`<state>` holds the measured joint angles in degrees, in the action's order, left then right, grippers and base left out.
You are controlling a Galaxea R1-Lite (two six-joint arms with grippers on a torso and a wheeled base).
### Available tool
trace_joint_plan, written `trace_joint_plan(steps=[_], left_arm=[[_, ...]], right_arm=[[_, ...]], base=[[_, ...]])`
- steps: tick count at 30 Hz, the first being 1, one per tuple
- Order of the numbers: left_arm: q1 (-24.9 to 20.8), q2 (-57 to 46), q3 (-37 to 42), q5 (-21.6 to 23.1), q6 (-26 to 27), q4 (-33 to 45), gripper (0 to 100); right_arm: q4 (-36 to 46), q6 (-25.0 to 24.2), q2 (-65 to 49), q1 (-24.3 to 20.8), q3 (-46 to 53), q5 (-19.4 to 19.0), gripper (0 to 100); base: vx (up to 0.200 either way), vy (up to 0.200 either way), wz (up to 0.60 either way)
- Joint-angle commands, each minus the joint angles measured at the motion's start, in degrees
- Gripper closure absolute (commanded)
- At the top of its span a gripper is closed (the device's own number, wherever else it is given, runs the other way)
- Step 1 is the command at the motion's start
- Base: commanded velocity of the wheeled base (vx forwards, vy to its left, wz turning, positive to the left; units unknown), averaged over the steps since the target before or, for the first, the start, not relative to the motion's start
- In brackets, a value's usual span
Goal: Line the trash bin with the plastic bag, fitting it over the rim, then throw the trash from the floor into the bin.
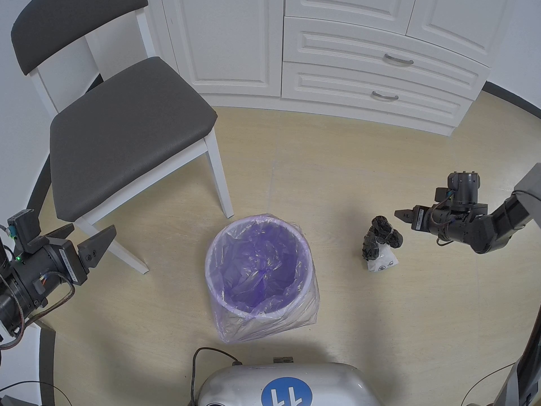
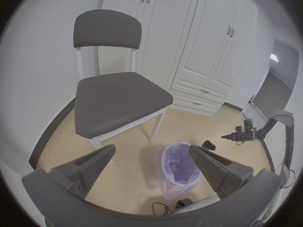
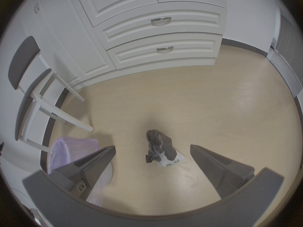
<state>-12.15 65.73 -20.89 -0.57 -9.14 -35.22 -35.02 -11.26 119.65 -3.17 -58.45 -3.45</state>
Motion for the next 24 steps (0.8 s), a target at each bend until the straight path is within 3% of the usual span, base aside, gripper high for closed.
trace_joint_plan(steps=[1, 10, 20, 24], left_arm=[[0.0, 0.7, -0.5, -0.1, 0.1, 0.5, 0], [-0.1, 1.9, -0.4, -0.1, 0.2, 0.4, 0], [-0.2, 2.2, -0.2, -0.1, 0.3, 0.3, 0], [-0.2, 2.3, -0.2, -0.1, 0.3, 0.3, 0]], right_arm=[[-5.6, -0.6, 11.2, 0.6, -2.5, -0.1, 0], [-22.6, -3.5, 20.7, -0.4, -5.7, 0.3, 0], [-26.4, -5.8, 25.9, -1.8, -10.5, 1.1, 0], [-30.8, -7.2, 28.0, -2.2, -11.9, 3.4, 0]], base=[[0.000, 0.000, 0.00], [0.000, 0.000, 0.00], [0.000, 0.000, 0.00], [0.000, 0.000, 0.00]])
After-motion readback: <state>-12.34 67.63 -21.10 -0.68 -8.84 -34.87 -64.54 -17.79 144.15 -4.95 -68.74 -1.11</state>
